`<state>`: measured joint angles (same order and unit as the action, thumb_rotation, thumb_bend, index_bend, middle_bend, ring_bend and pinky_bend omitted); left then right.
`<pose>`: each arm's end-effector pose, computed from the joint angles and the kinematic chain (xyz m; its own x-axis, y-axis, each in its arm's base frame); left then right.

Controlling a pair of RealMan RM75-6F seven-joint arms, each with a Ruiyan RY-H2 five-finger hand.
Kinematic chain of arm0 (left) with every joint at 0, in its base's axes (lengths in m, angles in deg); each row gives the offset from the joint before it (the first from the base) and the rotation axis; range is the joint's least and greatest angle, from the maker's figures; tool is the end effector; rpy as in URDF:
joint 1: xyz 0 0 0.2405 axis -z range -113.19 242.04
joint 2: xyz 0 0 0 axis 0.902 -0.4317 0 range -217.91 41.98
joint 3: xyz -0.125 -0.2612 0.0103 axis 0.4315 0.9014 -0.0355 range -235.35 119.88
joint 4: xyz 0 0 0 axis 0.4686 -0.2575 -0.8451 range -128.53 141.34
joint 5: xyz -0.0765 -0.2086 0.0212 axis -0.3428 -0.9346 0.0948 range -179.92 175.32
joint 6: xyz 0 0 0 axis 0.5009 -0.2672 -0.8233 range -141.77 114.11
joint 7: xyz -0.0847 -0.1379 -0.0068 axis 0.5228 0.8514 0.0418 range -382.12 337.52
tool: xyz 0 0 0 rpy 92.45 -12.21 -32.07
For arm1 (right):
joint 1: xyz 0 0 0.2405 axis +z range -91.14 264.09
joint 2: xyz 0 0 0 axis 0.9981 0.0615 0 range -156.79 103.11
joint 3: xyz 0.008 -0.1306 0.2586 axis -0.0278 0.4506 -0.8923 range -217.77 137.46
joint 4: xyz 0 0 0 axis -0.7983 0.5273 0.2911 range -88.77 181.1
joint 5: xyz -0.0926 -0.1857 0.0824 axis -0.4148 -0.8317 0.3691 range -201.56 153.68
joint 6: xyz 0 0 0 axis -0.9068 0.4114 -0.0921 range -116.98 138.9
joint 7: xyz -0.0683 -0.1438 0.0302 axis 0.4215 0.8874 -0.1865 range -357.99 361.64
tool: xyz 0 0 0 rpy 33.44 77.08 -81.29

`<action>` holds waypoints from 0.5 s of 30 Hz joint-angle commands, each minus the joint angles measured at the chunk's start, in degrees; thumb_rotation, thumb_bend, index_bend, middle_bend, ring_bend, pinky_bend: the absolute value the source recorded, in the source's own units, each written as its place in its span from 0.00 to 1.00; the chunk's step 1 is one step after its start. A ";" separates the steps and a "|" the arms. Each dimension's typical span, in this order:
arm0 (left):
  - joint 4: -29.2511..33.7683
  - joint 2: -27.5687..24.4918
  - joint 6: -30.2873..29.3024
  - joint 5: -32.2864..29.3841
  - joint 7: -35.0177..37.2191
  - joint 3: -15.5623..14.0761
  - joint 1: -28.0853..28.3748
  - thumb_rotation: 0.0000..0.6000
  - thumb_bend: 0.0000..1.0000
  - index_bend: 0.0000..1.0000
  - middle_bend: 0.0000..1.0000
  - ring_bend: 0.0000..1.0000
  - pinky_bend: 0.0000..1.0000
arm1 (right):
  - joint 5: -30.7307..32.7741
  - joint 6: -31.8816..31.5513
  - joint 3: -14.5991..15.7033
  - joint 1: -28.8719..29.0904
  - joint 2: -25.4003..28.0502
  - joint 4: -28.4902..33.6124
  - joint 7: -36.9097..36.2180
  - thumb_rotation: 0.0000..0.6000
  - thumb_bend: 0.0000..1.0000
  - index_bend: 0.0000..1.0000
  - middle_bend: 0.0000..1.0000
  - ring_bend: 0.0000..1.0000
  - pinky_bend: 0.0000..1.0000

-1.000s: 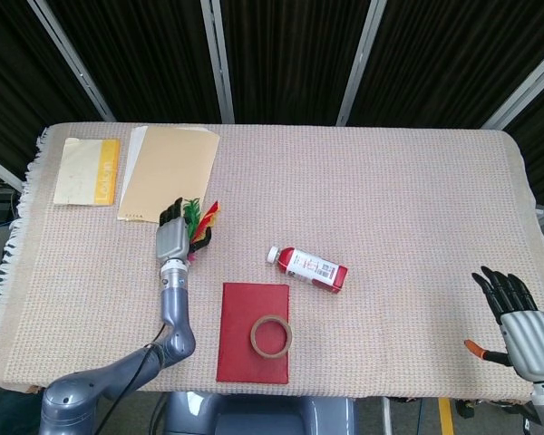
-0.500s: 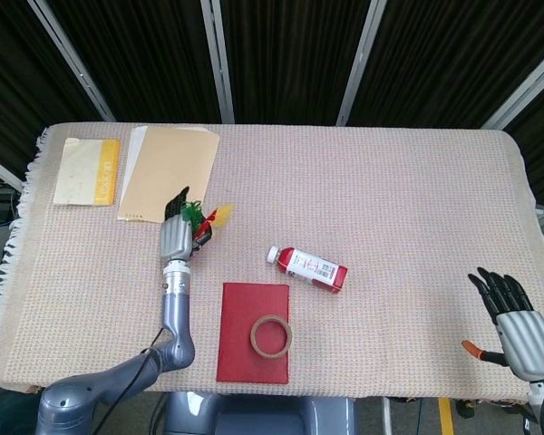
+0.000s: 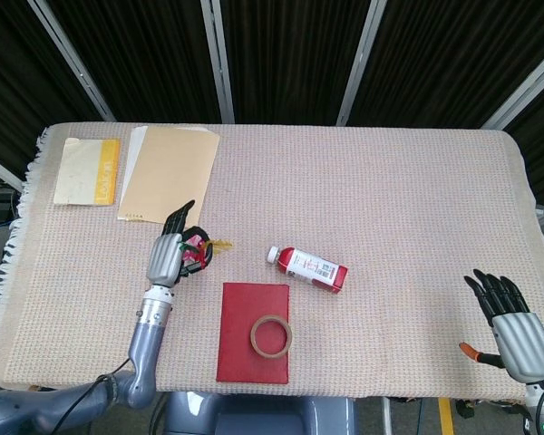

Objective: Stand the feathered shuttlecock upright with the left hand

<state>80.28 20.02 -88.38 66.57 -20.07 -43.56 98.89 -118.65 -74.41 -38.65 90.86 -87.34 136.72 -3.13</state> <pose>-0.1642 0.3554 -0.0761 -0.1466 0.0903 0.9851 0.9729 -0.1669 0.1601 -0.3442 -0.1816 0.1664 0.4172 -0.0816 0.9052 -0.9038 -0.1419 0.4037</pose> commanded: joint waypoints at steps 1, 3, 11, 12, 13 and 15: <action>7.54 -6.31 -3.08 4.24 1.81 -3.80 -4.60 0.64 0.44 0.50 0.00 0.00 0.00 | 0.08 0.08 -0.02 0.00 -0.04 0.10 0.20 1.00 0.07 0.00 0.00 0.00 0.00; 9.23 -7.98 -4.29 5.51 2.97 -4.79 -6.13 0.64 0.44 0.50 0.00 0.00 0.00 | 0.18 0.31 0.01 0.05 -0.10 0.17 0.54 1.00 0.07 0.00 0.00 0.00 0.00; 11.74 -12.83 -7.18 8.82 8.93 -8.49 -11.55 0.65 0.44 0.49 0.00 0.00 0.00 | 0.70 1.27 -0.03 0.34 -0.52 0.48 1.91 1.00 0.07 0.00 0.00 0.00 0.00; 11.78 -13.19 -7.42 9.13 9.75 -8.85 -12.11 0.65 0.44 0.49 0.00 0.00 0.00 | 0.72 1.29 -0.04 0.34 -0.55 0.56 2.09 1.00 0.07 0.00 0.00 0.00 0.00; 11.76 -13.51 -7.60 9.50 10.60 -9.21 -12.60 0.64 0.43 0.48 0.00 0.00 0.00 | 0.74 1.32 -0.06 0.36 -0.60 0.64 2.28 1.00 0.07 0.00 0.00 0.00 0.00; 11.72 -14.15 -7.76 10.09 12.03 -9.82 -13.43 0.64 0.40 0.40 0.00 0.00 0.00 | 0.86 1.44 -0.10 0.40 -0.65 0.81 2.63 1.00 0.07 0.00 0.00 0.00 0.00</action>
<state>91.92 6.49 -95.80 76.06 -8.93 -52.75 86.12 -117.82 -72.99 -38.74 91.26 -87.97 137.48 -0.53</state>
